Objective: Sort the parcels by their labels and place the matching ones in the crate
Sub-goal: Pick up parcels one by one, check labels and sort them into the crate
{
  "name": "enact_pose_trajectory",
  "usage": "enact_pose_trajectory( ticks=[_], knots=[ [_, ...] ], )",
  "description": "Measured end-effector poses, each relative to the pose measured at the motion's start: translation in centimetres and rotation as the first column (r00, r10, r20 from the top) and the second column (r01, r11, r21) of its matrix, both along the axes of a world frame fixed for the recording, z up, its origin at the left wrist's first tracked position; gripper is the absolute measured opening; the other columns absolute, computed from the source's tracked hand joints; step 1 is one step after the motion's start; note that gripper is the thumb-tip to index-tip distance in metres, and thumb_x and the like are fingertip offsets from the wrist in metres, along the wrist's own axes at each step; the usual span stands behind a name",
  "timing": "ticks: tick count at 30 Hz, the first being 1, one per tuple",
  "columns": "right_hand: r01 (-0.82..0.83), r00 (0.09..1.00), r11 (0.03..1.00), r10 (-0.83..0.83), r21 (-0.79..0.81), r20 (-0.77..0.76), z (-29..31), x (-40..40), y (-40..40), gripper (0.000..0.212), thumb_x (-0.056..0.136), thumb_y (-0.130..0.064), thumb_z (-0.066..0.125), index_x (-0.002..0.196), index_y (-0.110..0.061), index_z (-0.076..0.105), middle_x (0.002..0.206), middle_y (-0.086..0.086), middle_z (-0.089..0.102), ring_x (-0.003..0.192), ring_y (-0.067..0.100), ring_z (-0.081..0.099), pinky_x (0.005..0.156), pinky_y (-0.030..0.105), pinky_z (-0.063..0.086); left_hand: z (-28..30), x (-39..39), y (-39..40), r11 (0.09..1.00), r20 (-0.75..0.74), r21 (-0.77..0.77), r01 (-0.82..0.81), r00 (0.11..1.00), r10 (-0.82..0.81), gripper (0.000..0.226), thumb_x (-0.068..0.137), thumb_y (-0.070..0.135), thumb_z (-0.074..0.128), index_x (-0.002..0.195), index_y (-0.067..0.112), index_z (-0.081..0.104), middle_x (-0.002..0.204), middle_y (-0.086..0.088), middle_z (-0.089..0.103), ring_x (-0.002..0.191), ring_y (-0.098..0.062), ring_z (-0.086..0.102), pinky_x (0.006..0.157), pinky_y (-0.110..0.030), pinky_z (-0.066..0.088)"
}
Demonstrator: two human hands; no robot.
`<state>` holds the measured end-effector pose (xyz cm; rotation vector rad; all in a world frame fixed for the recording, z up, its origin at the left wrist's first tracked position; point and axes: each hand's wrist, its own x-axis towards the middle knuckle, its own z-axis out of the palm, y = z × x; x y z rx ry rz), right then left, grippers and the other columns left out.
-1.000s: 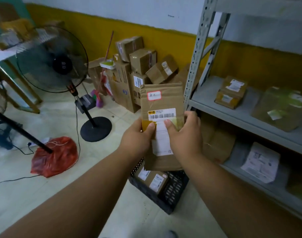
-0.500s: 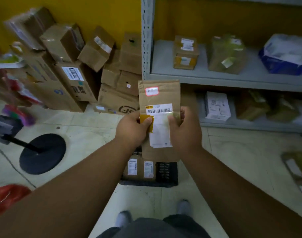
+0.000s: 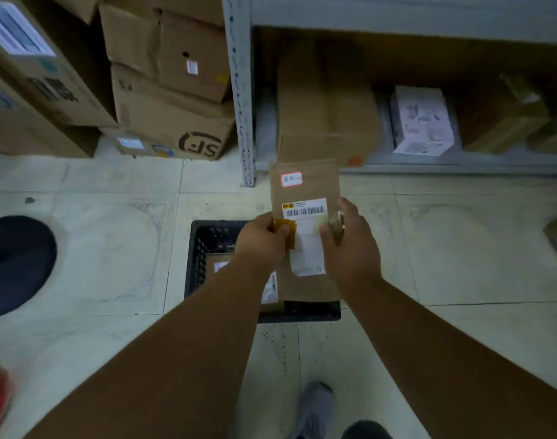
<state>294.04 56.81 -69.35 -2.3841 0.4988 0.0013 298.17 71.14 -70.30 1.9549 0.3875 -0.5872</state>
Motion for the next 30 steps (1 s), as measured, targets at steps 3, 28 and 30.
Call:
enact_pose_trajectory(
  ticks=[3, 28, 30],
  knots=[
    [-0.031, 0.999, 0.999, 0.031, 0.017, -0.025, -10.0, 0.4, -0.6, 0.047, 0.101, -0.039, 0.045, 0.146, -0.032, 0.038, 0.129, 0.002, 0.054, 0.104, 0.011, 0.056, 0.083, 0.03, 0.053, -9.8, 0.0, -0.2, 0.995, -0.093, -0.099, 0.008, 0.995, -0.018, 0.03, 0.097, 0.013, 0.058, 0.121, 0.03, 0.065, 0.115, 0.003, 0.069, 0.107, -0.02, 0.065, 0.097, -0.046, 0.054],
    [-0.057, 0.997, 0.962, 0.069, -0.268, 0.036, -34.0, -2.5, -3.4, 0.043, 0.094, -0.039, 0.06, 0.129, -0.019, 0.045, 0.136, 0.011, 0.042, 0.115, 0.025, 0.054, 0.093, 0.041, 0.054, -31.9, -0.3, -2.0, 0.982, 0.003, -0.154, 0.111, 0.994, -0.112, 0.029, 0.095, 0.046, 0.059, 0.098, 0.02, 0.072, 0.079, -0.005, 0.074, 0.053, -0.016, 0.065, 0.054, -0.029, 0.056],
    [-0.055, 0.997, 0.962, 0.065, -0.266, 0.029, -34.5, -2.8, -4.0, 0.044, 0.095, -0.041, 0.056, 0.132, -0.02, 0.043, 0.14, 0.012, 0.04, 0.117, 0.027, 0.054, 0.094, 0.044, 0.054, -32.1, -0.5, -2.5, 0.985, -0.008, -0.131, 0.114, 0.993, -0.116, 0.033, 0.098, 0.046, 0.053, 0.092, 0.02, 0.072, 0.076, -0.007, 0.074, 0.051, -0.018, 0.063, 0.055, -0.029, 0.058]
  ],
)
